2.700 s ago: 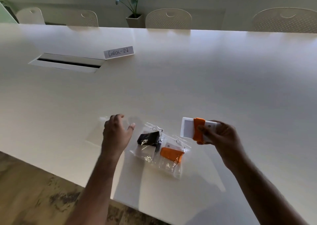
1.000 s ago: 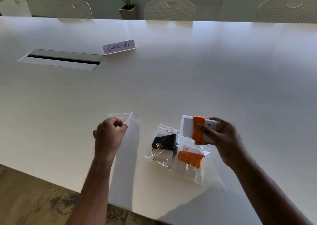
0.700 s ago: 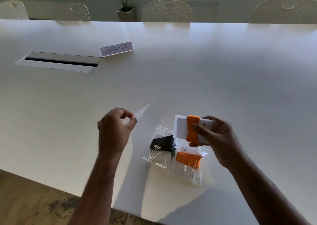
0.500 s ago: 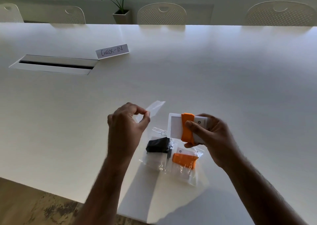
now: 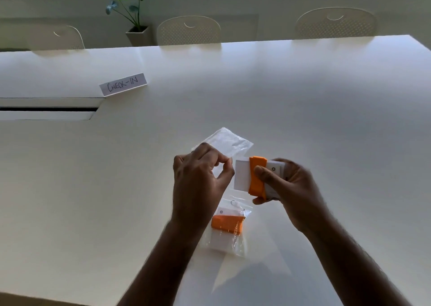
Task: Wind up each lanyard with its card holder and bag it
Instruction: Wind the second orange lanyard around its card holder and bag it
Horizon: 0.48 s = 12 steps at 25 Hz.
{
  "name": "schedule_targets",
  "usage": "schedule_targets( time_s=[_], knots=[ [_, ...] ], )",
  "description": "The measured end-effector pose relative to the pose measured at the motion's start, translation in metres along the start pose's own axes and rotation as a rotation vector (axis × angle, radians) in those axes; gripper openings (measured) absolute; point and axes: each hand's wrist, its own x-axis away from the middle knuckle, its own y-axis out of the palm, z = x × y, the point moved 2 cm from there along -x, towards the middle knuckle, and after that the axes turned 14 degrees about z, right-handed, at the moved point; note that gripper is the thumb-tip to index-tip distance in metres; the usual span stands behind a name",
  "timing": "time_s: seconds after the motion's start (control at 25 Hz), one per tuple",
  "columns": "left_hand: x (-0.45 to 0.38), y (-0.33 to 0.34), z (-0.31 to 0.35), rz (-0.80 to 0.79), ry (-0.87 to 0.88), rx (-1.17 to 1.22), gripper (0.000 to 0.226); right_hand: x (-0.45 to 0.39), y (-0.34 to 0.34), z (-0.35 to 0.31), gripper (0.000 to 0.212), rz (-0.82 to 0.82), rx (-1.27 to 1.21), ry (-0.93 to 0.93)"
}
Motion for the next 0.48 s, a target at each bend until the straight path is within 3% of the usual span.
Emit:
schedule_targets(
  time_s=[0.24,0.48],
  knots=[
    [0.009,0.023,0.025,-0.024,0.072,0.038,0.014,-0.001,-0.025,-0.002,0.029,0.086,-0.038,-0.017],
    [0.025,0.042,0.048,-0.059,0.03,0.166,0.014,-0.003,-0.047,-0.008,0.037,0.199,-0.054,-0.096]
  ],
)
